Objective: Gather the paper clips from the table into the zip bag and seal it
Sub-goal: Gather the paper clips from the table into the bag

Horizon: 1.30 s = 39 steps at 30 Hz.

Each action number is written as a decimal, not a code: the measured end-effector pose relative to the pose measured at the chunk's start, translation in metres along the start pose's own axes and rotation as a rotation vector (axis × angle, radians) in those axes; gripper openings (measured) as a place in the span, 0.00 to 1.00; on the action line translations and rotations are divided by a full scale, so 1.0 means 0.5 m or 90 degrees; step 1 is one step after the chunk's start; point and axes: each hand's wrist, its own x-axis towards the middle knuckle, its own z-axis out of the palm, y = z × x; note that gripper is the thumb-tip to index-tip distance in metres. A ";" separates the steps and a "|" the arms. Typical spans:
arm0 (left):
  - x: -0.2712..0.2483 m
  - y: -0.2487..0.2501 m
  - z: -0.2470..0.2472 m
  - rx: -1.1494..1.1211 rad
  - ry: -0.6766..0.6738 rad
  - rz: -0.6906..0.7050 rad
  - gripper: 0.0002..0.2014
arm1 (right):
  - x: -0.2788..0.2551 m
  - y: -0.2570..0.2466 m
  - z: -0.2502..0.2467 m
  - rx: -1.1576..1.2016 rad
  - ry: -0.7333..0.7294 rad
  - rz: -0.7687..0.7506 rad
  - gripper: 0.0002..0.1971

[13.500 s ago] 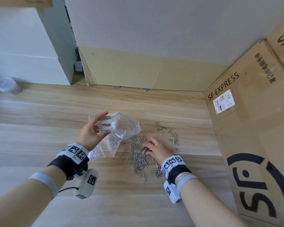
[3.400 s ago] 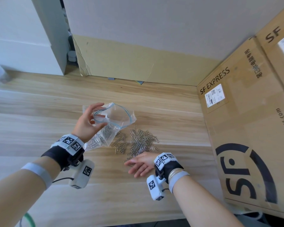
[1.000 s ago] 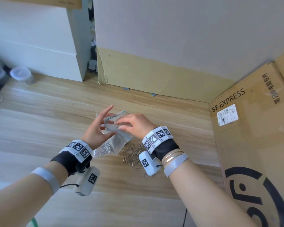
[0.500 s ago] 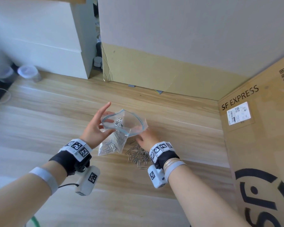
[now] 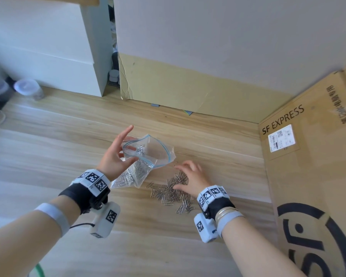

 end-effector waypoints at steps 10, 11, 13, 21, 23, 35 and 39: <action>-0.002 -0.001 0.005 0.007 -0.004 -0.005 0.46 | -0.010 -0.006 0.071 -0.169 0.002 -0.022 0.42; -0.002 -0.001 0.005 0.009 -0.003 -0.005 0.46 | -0.008 -0.008 0.071 -0.141 0.019 -0.035 0.37; -0.004 0.001 0.004 0.012 -0.002 -0.003 0.47 | -0.006 -0.008 0.069 -0.108 0.042 -0.073 0.27; -0.004 0.005 0.007 0.012 -0.004 -0.001 0.46 | -0.004 -0.009 0.064 -0.046 0.077 -0.155 0.15; -0.004 0.005 0.007 0.012 -0.004 0.000 0.46 | 0.002 -0.012 0.059 -0.059 0.063 -0.150 0.15; -0.002 0.004 0.004 0.001 -0.008 0.003 0.46 | 0.020 -0.019 0.044 -0.018 0.071 -0.089 0.15; -0.001 0.002 0.003 -0.010 -0.007 0.007 0.46 | 0.008 -0.018 0.025 0.069 0.132 -0.075 0.12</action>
